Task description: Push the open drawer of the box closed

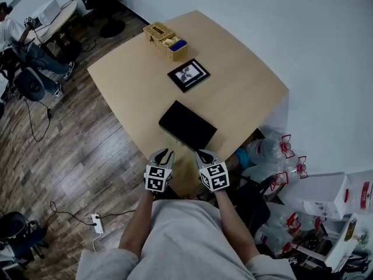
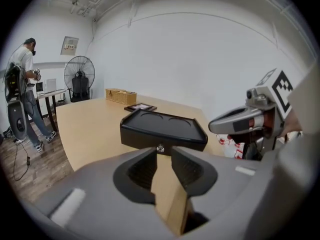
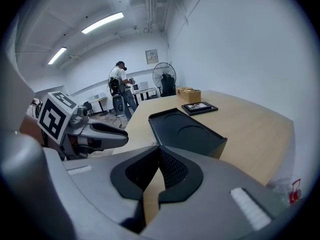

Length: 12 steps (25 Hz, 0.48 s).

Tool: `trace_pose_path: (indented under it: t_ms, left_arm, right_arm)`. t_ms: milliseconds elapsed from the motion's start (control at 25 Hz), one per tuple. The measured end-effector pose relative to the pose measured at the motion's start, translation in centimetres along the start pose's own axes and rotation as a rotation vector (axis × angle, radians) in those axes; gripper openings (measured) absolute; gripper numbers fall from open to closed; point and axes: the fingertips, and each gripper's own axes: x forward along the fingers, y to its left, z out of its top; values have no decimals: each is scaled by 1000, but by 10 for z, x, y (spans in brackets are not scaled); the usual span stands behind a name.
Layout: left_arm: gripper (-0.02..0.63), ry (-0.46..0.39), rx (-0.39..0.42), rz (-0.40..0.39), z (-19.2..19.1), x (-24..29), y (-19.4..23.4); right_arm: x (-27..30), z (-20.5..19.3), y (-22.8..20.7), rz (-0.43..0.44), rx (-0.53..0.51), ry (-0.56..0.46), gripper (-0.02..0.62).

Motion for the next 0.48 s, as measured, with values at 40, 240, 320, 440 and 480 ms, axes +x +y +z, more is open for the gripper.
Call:
trace_pose_path:
  t_ms: [40,240,320,440,480]
  left_arm:
    - [146,-2,3,0,0,-3,-1]
    - [143,-22,10,-4,0,-15,-6]
    - [135,-33,6,-8,-1,-17,-9]
    - [116,-44,5,-12,-2,-21,-12]
    - [105,-46,6,-13,-3,-22,-13]
  right_arm:
    - [-5,-2,1,-3,-1,-5,2]
    - [-21,-18,9,1,52,-20,2]
    - [-21,-22,13,11,56,-19,2]
    - [-22,-24,17,19,70,-24,2]
    - [-23,-25,17,19,77,-25,2]
